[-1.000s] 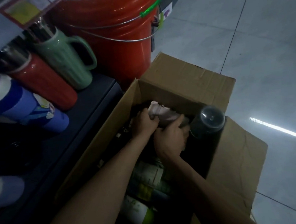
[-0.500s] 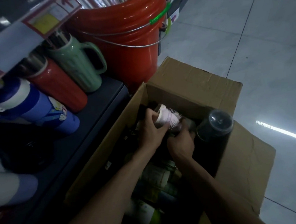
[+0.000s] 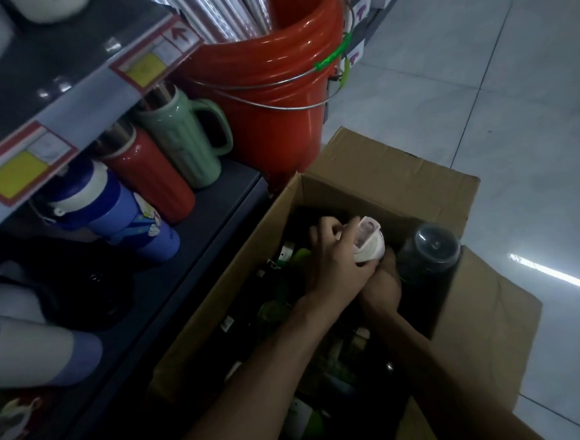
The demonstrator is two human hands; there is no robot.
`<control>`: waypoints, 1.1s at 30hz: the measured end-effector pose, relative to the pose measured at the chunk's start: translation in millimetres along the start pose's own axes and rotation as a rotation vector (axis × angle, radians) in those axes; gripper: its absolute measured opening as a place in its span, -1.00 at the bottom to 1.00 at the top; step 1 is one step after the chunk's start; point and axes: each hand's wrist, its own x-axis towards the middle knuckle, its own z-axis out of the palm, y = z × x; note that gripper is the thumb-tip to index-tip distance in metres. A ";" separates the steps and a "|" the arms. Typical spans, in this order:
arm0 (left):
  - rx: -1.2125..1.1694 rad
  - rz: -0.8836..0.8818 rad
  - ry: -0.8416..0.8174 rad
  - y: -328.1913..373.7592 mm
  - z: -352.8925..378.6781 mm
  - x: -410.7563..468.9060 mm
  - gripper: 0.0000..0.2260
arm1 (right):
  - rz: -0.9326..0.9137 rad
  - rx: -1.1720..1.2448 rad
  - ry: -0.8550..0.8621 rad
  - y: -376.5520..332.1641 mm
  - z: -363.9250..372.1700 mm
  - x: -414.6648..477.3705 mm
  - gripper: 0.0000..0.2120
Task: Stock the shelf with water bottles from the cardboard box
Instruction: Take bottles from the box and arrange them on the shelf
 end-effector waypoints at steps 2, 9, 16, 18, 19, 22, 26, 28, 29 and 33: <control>-0.021 -0.002 -0.071 1.6 -2.5 2.4 -0.40 | -0.016 0.043 -0.003 0.7 -1.2 -3.2 -0.63; -0.064 -0.097 -0.083 10.8 -42.6 5.1 -0.42 | -0.243 0.029 -0.024 -11.2 -9.3 -26.9 -0.54; -0.300 -0.264 -0.060 18.5 -148.7 0.9 -0.45 | -0.441 -0.113 -0.110 -54.0 -17.8 -73.4 -0.27; -0.299 -0.268 -0.042 25.3 -185.7 -3.7 -0.37 | -0.512 -0.108 -0.157 -71.4 -22.3 -95.1 -0.25; -0.297 -0.282 -0.033 28.1 -204.2 -6.5 -0.34 | -0.547 -0.089 -0.184 -80.6 -24.6 -105.5 -0.24; -0.341 -0.312 -0.029 39.3 -263.1 -20.6 -0.36 | -0.629 -0.032 -0.262 -110.0 -33.7 -136.2 -0.22; -0.406 -0.265 0.034 62.3 -335.6 -50.9 -0.33 | -0.729 -0.008 -0.409 -153.8 -52.6 -180.5 -0.22; -0.448 -0.261 0.084 72.4 -365.1 -66.3 -0.26 | -0.713 -0.001 -0.523 -177.1 -66.4 -203.1 -0.25; -0.473 -0.261 0.101 76.4 -377.8 -73.9 -0.27 | -0.708 -0.013 -0.585 -189.4 -74.6 -214.6 -0.29; -0.559 -0.266 0.143 94.6 -422.4 -106.9 -0.38 | -0.755 -0.080 -0.806 -233.4 -102.7 -253.2 -0.50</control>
